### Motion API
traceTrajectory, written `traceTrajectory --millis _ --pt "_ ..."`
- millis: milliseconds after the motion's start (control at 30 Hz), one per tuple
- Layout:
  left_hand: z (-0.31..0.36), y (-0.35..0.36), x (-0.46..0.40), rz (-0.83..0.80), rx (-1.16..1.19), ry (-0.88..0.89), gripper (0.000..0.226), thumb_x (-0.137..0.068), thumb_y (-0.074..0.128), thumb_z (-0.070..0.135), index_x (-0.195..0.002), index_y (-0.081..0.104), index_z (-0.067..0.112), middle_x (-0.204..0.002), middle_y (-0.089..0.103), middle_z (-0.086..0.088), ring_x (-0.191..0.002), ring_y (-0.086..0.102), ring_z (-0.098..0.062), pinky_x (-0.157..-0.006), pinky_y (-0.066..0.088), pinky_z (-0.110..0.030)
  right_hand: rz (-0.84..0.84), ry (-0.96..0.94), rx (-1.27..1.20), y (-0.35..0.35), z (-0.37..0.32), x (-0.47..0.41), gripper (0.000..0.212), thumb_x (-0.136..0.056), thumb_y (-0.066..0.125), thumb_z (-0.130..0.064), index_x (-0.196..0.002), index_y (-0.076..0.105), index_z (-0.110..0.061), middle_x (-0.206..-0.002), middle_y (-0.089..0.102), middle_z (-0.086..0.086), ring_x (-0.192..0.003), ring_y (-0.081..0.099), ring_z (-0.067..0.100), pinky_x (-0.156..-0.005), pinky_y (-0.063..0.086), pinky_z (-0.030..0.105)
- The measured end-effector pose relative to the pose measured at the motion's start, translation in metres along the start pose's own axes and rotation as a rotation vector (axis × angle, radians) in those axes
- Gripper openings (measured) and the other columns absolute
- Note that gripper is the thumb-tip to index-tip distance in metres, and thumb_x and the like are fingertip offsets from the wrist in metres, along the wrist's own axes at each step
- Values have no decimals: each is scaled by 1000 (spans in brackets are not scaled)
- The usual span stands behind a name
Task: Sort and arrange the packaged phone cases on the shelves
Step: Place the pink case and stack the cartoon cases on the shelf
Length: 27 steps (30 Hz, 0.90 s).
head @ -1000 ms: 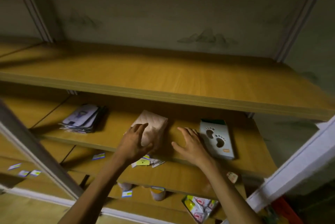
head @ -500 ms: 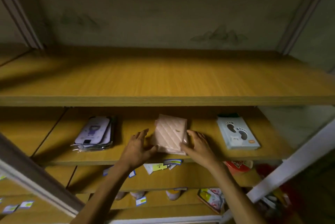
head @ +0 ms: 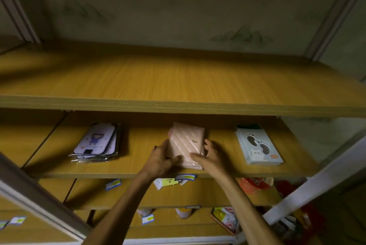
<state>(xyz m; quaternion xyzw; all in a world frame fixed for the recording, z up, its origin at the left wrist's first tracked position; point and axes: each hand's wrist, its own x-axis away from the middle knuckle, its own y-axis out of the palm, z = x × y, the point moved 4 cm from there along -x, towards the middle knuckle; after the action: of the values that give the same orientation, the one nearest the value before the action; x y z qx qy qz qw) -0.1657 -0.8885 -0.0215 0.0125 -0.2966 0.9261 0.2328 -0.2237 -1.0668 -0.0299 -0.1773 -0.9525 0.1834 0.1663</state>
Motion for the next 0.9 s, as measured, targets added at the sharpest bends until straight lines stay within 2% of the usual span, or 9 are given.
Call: traceTrajectory --millis 167,233,333,433,533,633,700,800,900 --pt "-1 5 -3 28 227 -43 86 -73 82 21 -144 34 12 -137 50 -2 -123 51 -23 -104 46 -38 -49 13 -215 1 -2 -2 93 -76 77 -5 -149 21 -18 -147 39 9 -125 49 25 -98 49 45" --pt "-2 7 -4 47 283 -58 91 -70 84 14 -145 32 12 -133 49 2 -121 50 -19 -99 46 -30 -47 6 -258 0 -3 0 94 -75 77 -1 -149 21 -17 -146 38 7 -121 48 21 -86 55 34" --pt "1 12 -5 75 419 -68 92 -68 80 -5 -144 31 11 -116 54 9 -100 55 -9 -76 49 -11 -65 -10 -333 1 -3 1 100 -72 76 7 -150 18 -17 -140 42 4 -106 50 12 -59 51 12" --pt "1 14 -7 94 528 -86 66 -66 75 -18 -115 49 19 -95 60 12 -75 60 2 -57 49 -8 -51 36 -380 2 0 1 101 -71 75 10 -151 19 -17 -141 47 7 -113 55 21 -71 56 23" --pt "2 14 -2 20 579 -91 58 -69 75 -13 -115 55 17 -104 70 -4 -83 68 -12 -63 57 -21 -33 105 -384 3 2 -1 95 -73 72 10 -149 24 -17 -137 50 5 -115 55 26 -81 55 36" --pt "7 17 6 -32 540 -38 67 -75 75 -3 -132 47 19 -119 65 -6 -103 65 -21 -78 58 -29 -58 76 -339 7 -4 3 88 -79 63 4 -151 20 -22 -140 45 -1 -114 50 19 -68 48 18" --pt "11 19 10 -21 510 22 74 -78 73 0 -139 39 24 -126 60 -3 -112 61 -21 -90 54 -35 -71 5 -261 11 -8 5 83 -84 57 -2 -152 14 -22 -143 37 -7 -121 44 16 -77 44 12" --pt "21 17 12 -8 484 138 79 -78 69 -9 -142 34 23 -130 58 -3 -120 57 -22 -99 51 -40 -58 -36 -272 12 -13 8 80 -89 52 -1 -153 6 -17 -156 26 4 -137 35 25 -108 37 32" --pt "33 9 9 13 469 250 97 -72 59 -25 -147 23 27 -136 53 3 -126 53 -13 -96 52 -31 -80 -70 -290 11 -18 9 85 -93 53 -7 -152 -6 -21 -157 26 4 -135 37 21 -106 39 34"
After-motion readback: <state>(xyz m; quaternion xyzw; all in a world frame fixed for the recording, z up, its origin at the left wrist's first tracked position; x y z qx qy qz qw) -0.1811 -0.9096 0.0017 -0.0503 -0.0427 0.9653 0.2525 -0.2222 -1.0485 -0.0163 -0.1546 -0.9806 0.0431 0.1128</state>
